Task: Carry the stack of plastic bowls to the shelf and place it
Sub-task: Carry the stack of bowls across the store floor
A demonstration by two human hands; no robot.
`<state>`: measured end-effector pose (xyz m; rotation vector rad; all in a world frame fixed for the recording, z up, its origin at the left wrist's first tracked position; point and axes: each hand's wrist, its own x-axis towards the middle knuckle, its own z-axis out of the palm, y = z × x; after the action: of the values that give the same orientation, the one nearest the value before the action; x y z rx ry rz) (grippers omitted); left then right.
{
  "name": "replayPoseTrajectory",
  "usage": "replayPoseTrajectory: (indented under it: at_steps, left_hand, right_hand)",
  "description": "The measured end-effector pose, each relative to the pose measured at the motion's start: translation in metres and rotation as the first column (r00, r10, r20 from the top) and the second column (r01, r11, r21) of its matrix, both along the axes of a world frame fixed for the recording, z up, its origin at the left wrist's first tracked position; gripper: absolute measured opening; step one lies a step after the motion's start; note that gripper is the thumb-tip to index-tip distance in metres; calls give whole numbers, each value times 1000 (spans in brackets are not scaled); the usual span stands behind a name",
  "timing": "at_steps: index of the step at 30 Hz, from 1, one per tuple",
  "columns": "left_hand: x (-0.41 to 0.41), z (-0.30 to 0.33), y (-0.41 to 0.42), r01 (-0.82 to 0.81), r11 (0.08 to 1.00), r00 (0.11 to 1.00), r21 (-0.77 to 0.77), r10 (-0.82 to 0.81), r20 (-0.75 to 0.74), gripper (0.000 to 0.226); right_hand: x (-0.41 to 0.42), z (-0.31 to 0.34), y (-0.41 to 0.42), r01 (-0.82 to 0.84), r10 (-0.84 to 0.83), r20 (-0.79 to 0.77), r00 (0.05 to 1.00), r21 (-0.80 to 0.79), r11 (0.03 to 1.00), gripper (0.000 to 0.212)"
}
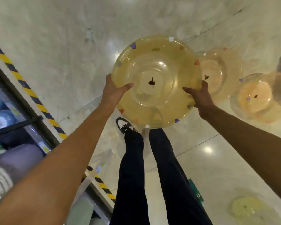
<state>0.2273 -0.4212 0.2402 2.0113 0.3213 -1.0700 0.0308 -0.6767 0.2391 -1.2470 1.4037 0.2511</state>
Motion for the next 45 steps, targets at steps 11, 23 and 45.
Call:
replayPoseTrajectory:
  at_steps: [11,23,45]
  left_hand:
    - [-32,92,-201,299,950,954,-94,-294,61,102]
    - [-67,-33,-367,546,834,832,-72,-550,-66,93]
    - [-80,-303,-474,688,726,716,-4,-679,-161,117]
  right_hand:
    - [-101,92,-137,363,-362,58,930,-9,932,102]
    - [-172,-18,-226,621,-620,-37,783,25,783,96]
    - [-220,-287,-279,705,-704,-76,706,180,686,104]
